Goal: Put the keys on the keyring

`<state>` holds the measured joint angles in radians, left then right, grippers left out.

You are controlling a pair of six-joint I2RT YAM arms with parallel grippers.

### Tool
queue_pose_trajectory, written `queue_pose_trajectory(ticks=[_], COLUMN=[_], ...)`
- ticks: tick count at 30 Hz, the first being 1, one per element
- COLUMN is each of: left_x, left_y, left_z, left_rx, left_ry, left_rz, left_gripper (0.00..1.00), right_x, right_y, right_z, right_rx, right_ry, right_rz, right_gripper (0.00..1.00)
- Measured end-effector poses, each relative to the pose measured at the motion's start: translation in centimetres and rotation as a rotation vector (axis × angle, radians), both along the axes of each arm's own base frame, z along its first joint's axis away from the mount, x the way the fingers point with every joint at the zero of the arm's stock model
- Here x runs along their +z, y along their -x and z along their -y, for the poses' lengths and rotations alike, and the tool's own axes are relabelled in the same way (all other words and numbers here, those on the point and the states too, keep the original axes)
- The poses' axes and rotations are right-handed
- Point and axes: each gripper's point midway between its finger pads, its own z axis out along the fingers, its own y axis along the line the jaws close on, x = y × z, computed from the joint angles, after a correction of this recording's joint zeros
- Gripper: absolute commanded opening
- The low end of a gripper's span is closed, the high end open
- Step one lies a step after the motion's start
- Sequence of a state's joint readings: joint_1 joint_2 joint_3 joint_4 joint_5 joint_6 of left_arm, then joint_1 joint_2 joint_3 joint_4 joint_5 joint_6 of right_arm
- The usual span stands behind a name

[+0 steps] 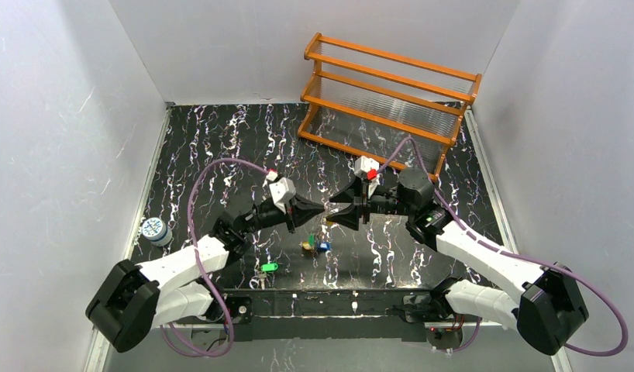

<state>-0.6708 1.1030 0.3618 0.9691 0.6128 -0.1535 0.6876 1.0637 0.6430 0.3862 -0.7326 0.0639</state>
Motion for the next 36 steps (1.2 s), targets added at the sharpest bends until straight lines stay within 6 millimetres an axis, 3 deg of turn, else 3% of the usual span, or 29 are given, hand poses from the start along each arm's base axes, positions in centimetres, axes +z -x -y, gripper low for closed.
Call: queue_pose_trajectory(ticks=[5, 13, 19, 26, 31, 36], left_x=[0.4, -1.6, -4.2, -4.8, -5.3, -5.1], left_y=[-2.0, -3.0, -1.6, -0.4, 0.6, 1.3], left_z=[-0.1, -1.7, -2.6, -2.0, -1.4, -0.8], left_rx=[0.062, 0.12, 0.08, 0.014, -0.041, -0.072], left_ry=[-0.152, -0.415, -0.527, -0.53, -0.519, -0.5], left_rz=[-0.026, -0.133, -0.167, -0.117, -0.088, -0.061], left_gripper=[0.0, 0.0, 0.0, 0.0, 0.0, 0.0], right_x=[-1.9, -4.1, -4.3, -4.1, -5.2, -6.4], right_y=[-0.5, -0.3, 0.3, 0.9, 1.3, 1.3], right_z=[0.6, 1.0, 0.9, 0.4, 0.0, -0.3], right_rx=[-0.059, -0.073, -0.036, 0.036, 0.085, 0.115], right_ry=[0.027, 0.059, 0.049, 0.017, 0.023, 0.039], right_rz=[-0.018, -0.046, -0.024, 0.019, 0.014, 0.007], right_gripper=[0.66, 0.6, 0.47, 0.42, 0.35, 0.34])
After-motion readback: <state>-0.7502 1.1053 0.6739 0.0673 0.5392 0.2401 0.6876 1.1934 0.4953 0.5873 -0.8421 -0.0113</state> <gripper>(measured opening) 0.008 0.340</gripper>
